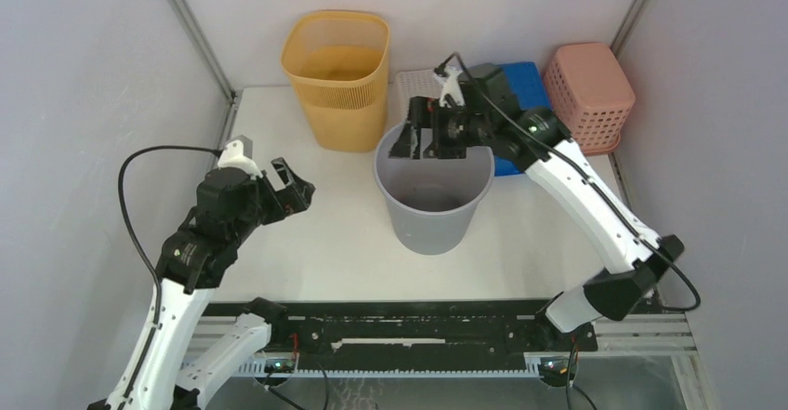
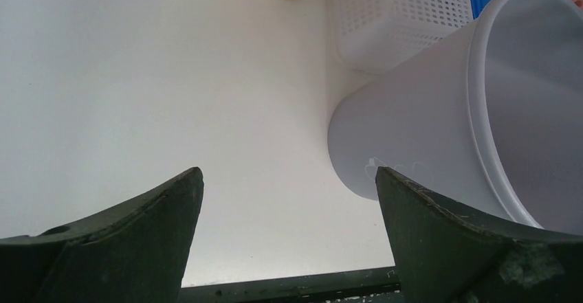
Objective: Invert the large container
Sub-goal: Turn the container upside down at the center of the board.
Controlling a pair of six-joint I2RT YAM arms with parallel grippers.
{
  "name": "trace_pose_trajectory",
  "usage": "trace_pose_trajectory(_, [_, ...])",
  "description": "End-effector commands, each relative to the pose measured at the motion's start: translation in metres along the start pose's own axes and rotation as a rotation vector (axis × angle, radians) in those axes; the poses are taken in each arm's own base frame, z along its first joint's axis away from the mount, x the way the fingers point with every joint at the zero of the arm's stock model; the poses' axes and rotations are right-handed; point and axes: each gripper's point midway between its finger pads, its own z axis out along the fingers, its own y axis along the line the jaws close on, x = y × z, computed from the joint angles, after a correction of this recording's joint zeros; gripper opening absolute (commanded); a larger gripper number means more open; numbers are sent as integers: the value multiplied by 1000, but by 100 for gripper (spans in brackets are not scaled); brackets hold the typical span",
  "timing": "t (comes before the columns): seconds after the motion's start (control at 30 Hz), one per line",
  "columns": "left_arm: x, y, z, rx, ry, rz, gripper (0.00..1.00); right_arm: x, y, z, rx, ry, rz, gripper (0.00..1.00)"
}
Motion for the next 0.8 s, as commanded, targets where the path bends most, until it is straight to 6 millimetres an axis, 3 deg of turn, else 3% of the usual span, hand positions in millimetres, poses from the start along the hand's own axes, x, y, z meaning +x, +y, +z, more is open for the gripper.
trace_pose_trajectory(0.0, [2, 6, 0, -10, -6, 51, 100, -23, 17, -4, 90, -98, -48, 100])
trace_pose_trajectory(0.13, [10, 4, 2, 12, 22, 62, 100, -16, 6, 23, 245, -76, -36, 99])
trace_pose_trajectory(0.27, [16, 1, 2, 39, 37, 69, 100, -7, -1, 39, 372, -57, -37, 91])
trace_pose_trajectory(0.43, [23, 1, 1, 61, 57, 79, 100, 3, -12, 57, 523, -41, -24, 90])
trace_pose_trajectory(0.6, [35, 3, 0, 72, 85, 90, 100, 20, -13, 81, 576, -24, -8, 88])
trace_pose_trajectory(0.77, [38, 6, -3, 72, 94, 108, 100, 28, -14, 95, 596, -15, -8, 79])
